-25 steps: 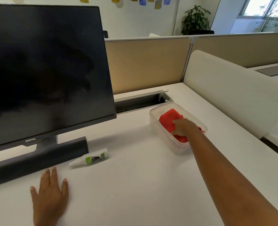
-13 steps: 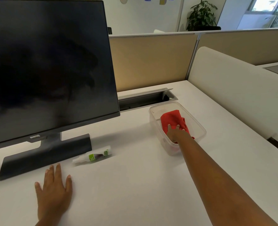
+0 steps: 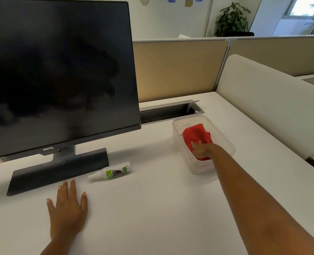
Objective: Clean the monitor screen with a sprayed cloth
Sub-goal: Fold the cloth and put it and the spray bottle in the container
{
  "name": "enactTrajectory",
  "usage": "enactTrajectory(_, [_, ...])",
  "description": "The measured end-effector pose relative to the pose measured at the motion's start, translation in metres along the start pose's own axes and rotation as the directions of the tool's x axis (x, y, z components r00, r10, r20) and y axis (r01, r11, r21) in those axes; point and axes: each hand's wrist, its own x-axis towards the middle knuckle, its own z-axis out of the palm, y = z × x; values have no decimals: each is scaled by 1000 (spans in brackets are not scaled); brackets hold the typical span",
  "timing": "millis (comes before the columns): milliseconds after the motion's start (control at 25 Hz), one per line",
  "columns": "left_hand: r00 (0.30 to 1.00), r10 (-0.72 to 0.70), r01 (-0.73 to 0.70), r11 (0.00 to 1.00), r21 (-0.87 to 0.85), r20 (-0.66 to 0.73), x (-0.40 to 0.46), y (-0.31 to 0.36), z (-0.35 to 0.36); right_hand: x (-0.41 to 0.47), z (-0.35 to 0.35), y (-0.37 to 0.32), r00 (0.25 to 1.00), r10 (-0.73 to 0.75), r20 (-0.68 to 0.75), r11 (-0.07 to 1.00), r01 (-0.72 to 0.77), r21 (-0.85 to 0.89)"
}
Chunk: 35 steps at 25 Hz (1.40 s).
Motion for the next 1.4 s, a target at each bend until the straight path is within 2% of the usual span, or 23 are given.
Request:
enactTrajectory(80, [1000,8,-9,999,44,24,0,-1,0,-6,-11,-1,997,42,-61,987,-32,158])
enactTrajectory(120, [999,16,-18,998,62,35,1,-1,1,-11,-17,-6,981,59,-187,973,-15,231])
enactTrajectory(160, [999,24,-27,997,75,43,1,-2,1,-16,-23,-14,928,80,-363,953,36,301])
enactTrajectory(240, [998,34,-40,995,94,57,2,-3,2,-32,-29,-42,730,110,-674,877,248,412])
enactTrajectory(320, [997,38,-45,993,109,61,2,-4,3,-51,-25,-82,557,-24,-830,800,508,319])
enactTrajectory(400, [998,42,-48,992,116,55,3,-7,4,-61,-7,-123,495,-259,-829,747,647,153])
enactTrajectory(520, [997,51,-58,992,116,55,3,-7,6,-56,29,-167,521,-502,-690,694,719,37])
enactTrajectory(640, [997,50,-56,991,118,54,5,-8,6,-47,53,-198,602,-620,-503,707,707,-26])
enactTrajectory(760, [998,46,-52,992,113,50,6,-7,7,-37,63,-218,648,-669,-364,737,643,-209])
enactTrajectory(840, [998,47,-53,992,115,47,6,-8,8,-32,67,-224,681,-665,-305,747,605,-277])
enactTrajectory(920, [998,48,-53,991,119,46,7,-9,8,-30,70,-225,685,-657,-314,754,595,-277])
enactTrajectory(1000, [997,56,-61,992,113,45,6,-9,8,-34,69,-218,663,-646,-379,756,626,-192])
enactTrajectory(1080, [997,69,-73,992,106,45,6,-9,8,-43,62,-206,619,-609,-496,724,689,-31])
enactTrajectory(1160, [996,77,-81,992,94,40,6,-9,10,-55,51,-191,564,-494,-661,646,748,155])
enactTrajectory(1240, [995,91,-94,992,86,35,6,-11,11,-67,37,-173,520,-307,-797,512,796,322])
enactTrajectory(1320, [993,110,-113,990,84,33,7,-11,11,-76,22,-149,455,-136,-880,412,834,368])
enactTrajectory(1400, [991,125,-128,988,81,40,7,-11,10,-78,8,-123,370,-16,-929,422,845,329])
